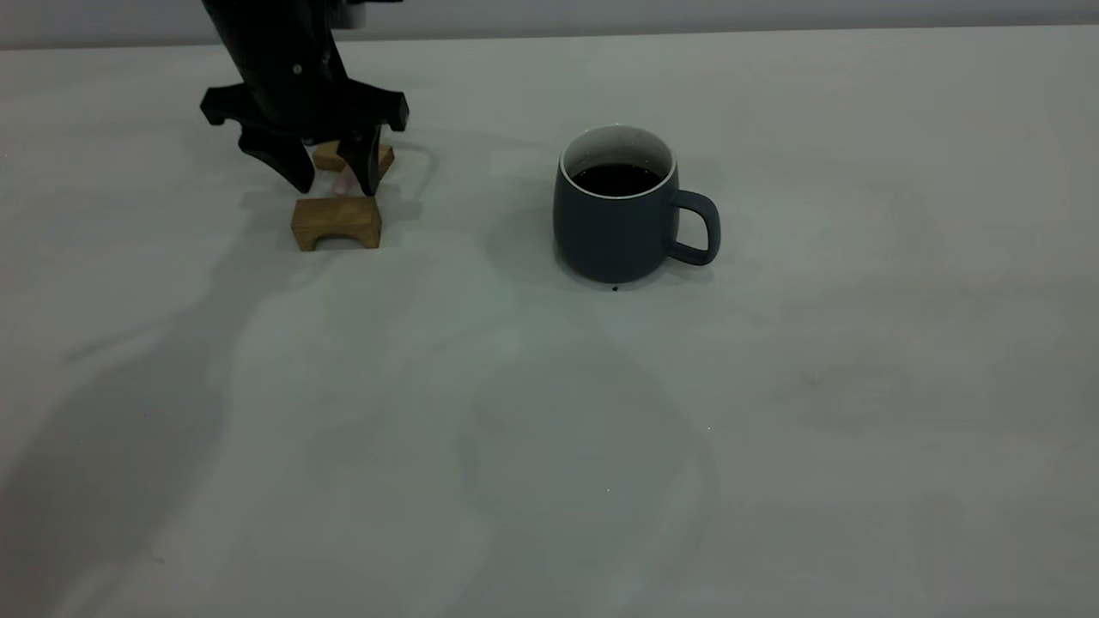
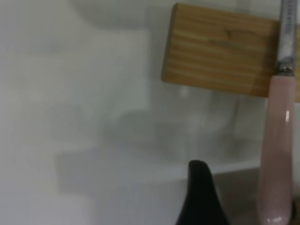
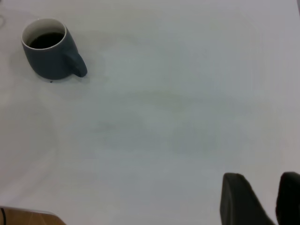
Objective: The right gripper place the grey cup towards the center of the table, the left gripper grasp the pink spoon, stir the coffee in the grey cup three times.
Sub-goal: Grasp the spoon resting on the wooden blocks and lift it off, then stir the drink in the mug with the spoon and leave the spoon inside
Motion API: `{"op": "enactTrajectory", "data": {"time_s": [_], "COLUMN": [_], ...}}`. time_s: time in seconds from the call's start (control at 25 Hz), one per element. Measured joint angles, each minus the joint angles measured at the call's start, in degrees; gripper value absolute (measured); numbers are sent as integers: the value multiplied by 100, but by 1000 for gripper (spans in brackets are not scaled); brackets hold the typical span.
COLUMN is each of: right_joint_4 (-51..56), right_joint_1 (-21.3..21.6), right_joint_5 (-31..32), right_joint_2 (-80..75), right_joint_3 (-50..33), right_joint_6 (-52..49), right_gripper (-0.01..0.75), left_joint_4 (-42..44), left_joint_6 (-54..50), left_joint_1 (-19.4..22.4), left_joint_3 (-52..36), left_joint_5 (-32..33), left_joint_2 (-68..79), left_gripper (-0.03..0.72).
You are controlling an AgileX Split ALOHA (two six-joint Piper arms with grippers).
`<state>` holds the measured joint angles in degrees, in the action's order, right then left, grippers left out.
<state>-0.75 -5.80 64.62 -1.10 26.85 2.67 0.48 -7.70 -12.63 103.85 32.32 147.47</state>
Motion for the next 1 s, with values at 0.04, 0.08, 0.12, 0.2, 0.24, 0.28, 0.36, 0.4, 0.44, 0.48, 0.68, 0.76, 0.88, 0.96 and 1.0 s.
{"op": "enactTrajectory", "data": {"time_s": [0.04,0.08,0.12,0.2,0.24,0.28,0.36,0.4,0.44,0.48,0.68,0.76,0.88,0.96,1.0], "right_joint_4": [0,0,0,0,0,0,0,0,0,0,0,0,0,0,0], "right_joint_1": [0,0,0,0,0,0,0,0,0,0,0,0,0,0,0], "right_joint_5": [0,0,0,0,0,0,0,0,0,0,0,0,0,0,0], "right_joint_2": [0,0,0,0,0,0,0,0,0,0,0,0,0,0,0], "right_joint_3": [0,0,0,0,0,0,0,0,0,0,0,0,0,0,0], "right_joint_6": [0,0,0,0,0,0,0,0,0,0,0,0,0,0,0], "right_gripper": [238,238,238,238,238,238,238,238,238,238,238,238,238,238,238], "left_joint_4": [0,0,-4,-4,-4,-4,-48,-48,-48,-48,68,128,34,-249,-505], "left_joint_6": [0,0,0,0,0,0,0,5,6,6,87,117,94,-41,-190], "left_joint_1": [0,0,0,0,0,0,0,0,0,0,0,0,0,0,0], "left_joint_3": [0,0,5,33,46,49,49,53,78,151,1219,1812,2807,3275,3371], "left_joint_5": [-5,-7,-19,-30,-47,-46,-39,-16,47,175,1530,2428,3458,3456,3456], "left_joint_2": [18,33,43,56,56,56,56,56,56,61,30,-32,-136,-224,-273], "left_gripper": [570,555,542,494,458,422,307,242,189,169,170,170,170,170,170]}}
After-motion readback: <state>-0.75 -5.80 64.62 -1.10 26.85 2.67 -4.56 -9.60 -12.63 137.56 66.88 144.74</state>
